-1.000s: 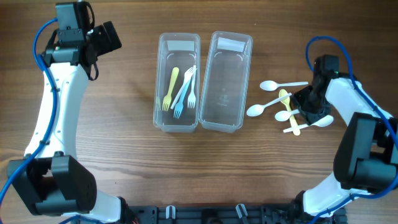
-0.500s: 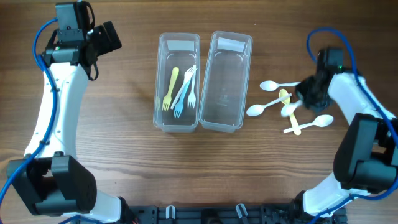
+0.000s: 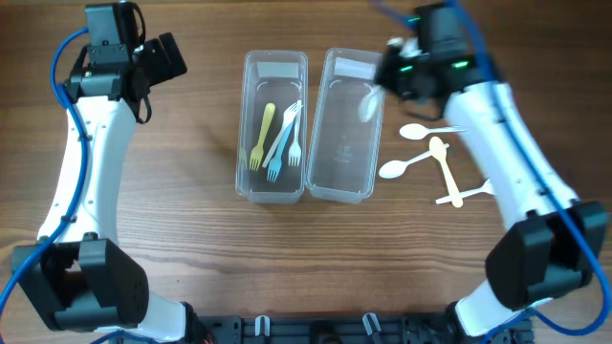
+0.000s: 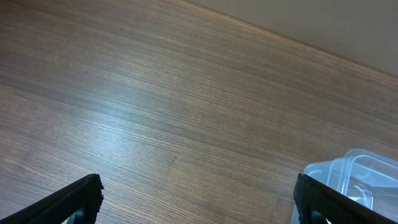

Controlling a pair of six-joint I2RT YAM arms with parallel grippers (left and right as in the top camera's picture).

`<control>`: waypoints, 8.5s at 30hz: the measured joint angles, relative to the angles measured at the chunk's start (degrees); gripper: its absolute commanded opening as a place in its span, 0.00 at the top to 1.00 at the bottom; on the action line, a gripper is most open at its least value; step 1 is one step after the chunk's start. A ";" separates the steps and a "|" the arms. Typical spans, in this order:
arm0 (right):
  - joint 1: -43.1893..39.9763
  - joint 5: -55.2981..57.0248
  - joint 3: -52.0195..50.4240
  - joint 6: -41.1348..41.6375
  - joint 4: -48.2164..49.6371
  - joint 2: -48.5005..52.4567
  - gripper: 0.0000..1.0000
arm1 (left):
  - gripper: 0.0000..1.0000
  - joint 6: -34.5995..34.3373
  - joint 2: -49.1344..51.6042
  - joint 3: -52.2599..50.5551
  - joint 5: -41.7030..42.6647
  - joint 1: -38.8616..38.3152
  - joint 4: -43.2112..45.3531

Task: Pack container
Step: 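Place the white spoon into the right container with the right gripper, then grasp another white spoon with the right gripper, then drop the white spoon into the right container, then grasp a white spoon from the pile with the right gripper, then place the white spoon into the right container, then grasp the yellow spoon with the right gripper, then carry the yellow spoon into the right container and release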

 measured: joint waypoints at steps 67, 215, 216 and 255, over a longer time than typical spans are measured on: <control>-29.62 9.46 -25.31 20.20 -9.81 3.82 0.56 | 0.00 0.00 0.00 0.00 0.00 0.00 0.00; -11.87 9.40 6.64 -29.57 -27.50 0.63 0.41 | 0.00 0.00 0.00 0.00 0.00 0.00 0.02; -13.84 9.38 6.08 -31.54 -27.85 0.31 0.43 | 0.00 0.00 0.00 0.00 0.00 0.00 0.00; -22.14 1.46 -12.85 -43.87 -5.86 -2.40 0.96 | 0.00 0.00 0.00 0.00 0.00 0.00 0.00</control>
